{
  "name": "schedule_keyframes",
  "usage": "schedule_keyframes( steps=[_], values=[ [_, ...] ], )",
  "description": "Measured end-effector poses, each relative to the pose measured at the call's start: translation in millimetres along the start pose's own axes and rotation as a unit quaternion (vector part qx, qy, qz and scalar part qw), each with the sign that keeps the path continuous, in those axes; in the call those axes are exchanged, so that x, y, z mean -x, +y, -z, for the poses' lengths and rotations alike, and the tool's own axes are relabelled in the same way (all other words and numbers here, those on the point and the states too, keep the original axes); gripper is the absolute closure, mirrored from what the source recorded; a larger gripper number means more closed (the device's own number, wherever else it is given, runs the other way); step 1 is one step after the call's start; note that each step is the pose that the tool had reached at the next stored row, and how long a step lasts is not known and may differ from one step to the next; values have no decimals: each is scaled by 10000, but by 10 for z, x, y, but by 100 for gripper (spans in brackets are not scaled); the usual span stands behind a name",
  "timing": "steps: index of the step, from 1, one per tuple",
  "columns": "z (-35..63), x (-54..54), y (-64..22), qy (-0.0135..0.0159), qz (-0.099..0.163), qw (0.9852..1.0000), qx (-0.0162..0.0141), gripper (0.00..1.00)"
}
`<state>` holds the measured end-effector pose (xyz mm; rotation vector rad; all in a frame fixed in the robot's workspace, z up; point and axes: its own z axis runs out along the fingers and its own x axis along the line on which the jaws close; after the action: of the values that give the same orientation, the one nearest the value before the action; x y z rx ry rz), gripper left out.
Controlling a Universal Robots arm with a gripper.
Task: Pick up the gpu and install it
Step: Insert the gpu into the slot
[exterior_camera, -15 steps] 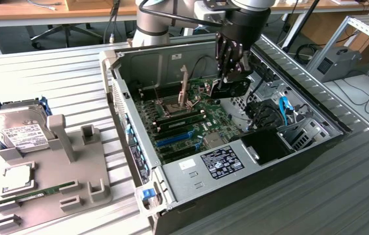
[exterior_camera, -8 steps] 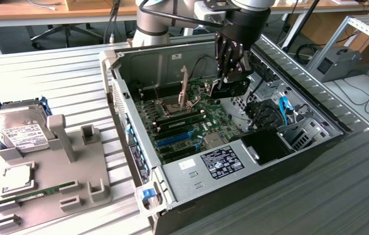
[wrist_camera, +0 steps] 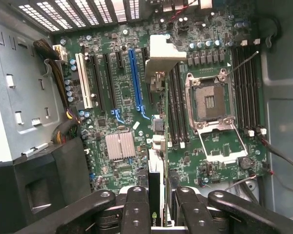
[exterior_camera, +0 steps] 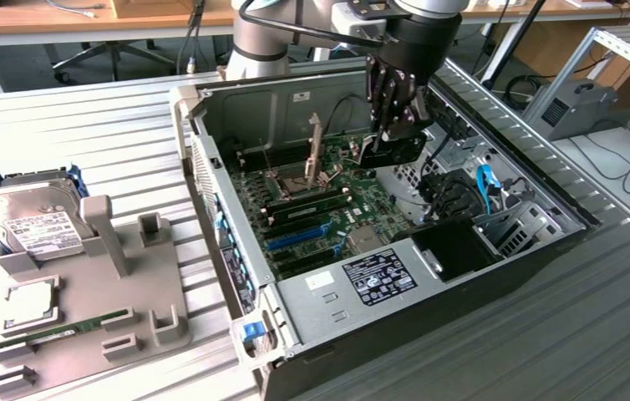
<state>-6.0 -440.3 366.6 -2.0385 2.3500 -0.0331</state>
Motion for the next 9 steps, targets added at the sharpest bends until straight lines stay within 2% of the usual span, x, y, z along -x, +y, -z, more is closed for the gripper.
schedule_keyframes(
  steps=[9],
  values=[
    [0, 1, 0, -3, 96, 10000, 1, 74]
  ],
)
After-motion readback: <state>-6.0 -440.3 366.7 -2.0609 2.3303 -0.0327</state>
